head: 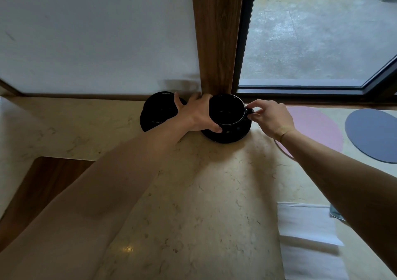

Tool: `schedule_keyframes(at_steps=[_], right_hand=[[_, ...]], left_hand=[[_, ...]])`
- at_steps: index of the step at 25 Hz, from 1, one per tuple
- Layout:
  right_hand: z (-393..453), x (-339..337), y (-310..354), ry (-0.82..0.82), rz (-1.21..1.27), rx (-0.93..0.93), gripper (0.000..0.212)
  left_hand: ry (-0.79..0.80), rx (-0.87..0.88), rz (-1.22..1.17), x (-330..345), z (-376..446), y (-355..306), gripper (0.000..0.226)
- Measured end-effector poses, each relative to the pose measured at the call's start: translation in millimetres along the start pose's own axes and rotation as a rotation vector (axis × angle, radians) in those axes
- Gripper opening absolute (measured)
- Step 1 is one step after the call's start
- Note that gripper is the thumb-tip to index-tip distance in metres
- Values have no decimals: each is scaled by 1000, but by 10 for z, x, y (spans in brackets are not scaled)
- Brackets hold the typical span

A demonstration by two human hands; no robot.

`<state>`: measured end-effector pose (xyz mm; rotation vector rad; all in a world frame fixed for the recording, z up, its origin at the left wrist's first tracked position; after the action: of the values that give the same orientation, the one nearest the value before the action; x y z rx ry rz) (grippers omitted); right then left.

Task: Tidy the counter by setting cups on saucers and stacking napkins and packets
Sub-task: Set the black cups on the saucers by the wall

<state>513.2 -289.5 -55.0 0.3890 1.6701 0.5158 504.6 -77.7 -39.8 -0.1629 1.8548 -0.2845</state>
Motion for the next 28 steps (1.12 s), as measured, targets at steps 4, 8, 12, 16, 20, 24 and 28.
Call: schedule_keyframes(at_steps=[4,8,12,16,20,24,28], right_hand=[[-22,13,19,-11,-9,6,24],[-44,22,30,-18,-3,30,26],[-95,19,24,-24,8,32,35],[-211,8,23,-22,-28,12,48],[-465,-74,54,-38,-107,-19,55],[-840,-242,114,-63,-221,-77,59],[-1364,-477,158,-120,-339,-125,67]], left_hand=[[-14,-20,-35,30,-45,2,105],[-17,-24,-69,24,-89,-18,102],[-7,-32,-74,32,-77,-14,104],[-32,-33,-69,33,-138,9,113],[-70,-35,-85,1,-343,21,113],[-70,-27,-116,-47,-723,-43,110],[-132,-7,-129,-75,-1303,-176,106]])
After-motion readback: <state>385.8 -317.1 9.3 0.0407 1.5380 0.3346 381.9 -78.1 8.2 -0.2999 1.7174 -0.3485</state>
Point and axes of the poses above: each hand's wrist, its own z-axis towards the middle knuckle, its own x-axis out of the palm, y = z × x, the point moved 5 cm from there along z, towards the middle knuckle, and after that the axes turned 3 degrees about -z, right-handed, at the moved point
